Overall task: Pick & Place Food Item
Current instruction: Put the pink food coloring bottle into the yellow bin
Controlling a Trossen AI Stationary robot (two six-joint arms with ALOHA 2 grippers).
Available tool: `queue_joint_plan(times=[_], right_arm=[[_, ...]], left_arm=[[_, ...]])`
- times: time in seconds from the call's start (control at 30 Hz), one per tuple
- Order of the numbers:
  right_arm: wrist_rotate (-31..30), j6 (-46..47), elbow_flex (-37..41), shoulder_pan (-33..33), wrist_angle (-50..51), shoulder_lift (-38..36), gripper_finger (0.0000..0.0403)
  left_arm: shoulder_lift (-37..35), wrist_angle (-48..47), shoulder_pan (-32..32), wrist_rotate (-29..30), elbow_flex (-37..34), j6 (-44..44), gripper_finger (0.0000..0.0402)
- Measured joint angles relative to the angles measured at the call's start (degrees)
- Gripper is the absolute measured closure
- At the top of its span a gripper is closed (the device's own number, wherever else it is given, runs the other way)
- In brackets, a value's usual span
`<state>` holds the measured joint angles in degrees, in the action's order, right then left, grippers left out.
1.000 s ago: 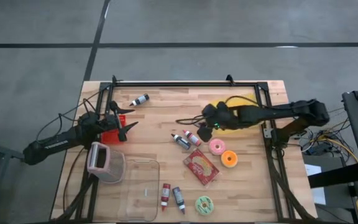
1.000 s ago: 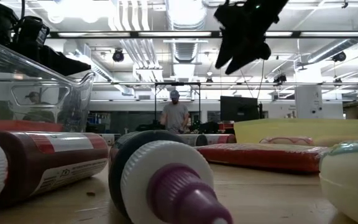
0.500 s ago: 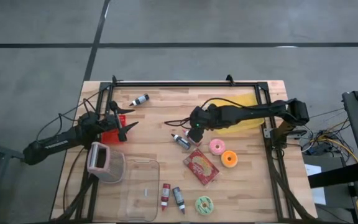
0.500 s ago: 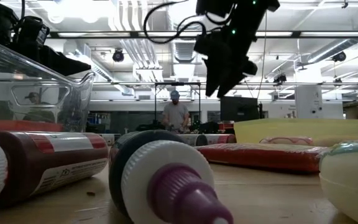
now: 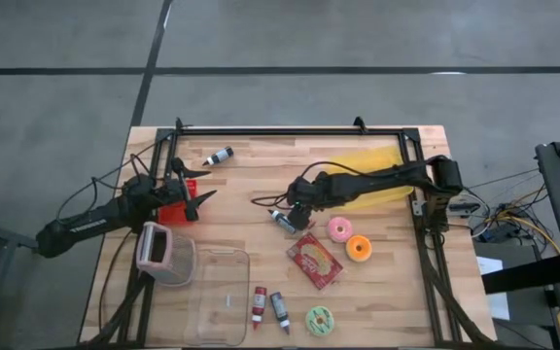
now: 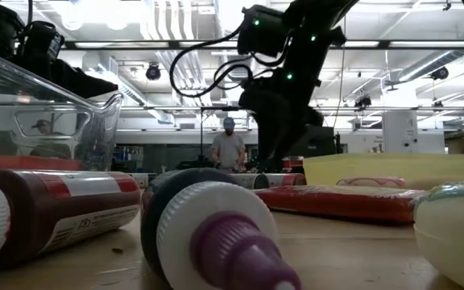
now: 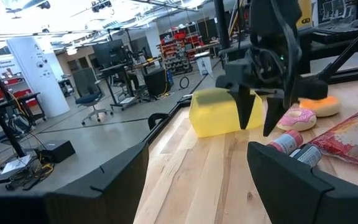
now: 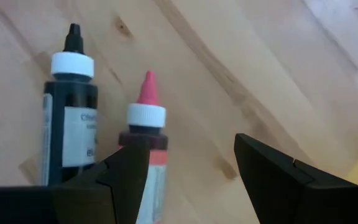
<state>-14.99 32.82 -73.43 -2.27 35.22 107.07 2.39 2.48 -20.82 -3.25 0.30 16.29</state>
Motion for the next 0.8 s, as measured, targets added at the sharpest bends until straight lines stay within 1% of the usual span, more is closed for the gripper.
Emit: queue_joint_plan(times=[0.1,0.8], right_arm=[[2.0,0.0,0.1,0.4,-1.7,0.9,0.017],[1.4,0.3,0.3,1.2,-4.4,7.4,0.017]], left_arm=[[0.1,-0.1,0.0,0.0,0.0,0.0,0.0124],[0.8,-0.5,0.0,-0.2,0.0,0.0,0.0124]])
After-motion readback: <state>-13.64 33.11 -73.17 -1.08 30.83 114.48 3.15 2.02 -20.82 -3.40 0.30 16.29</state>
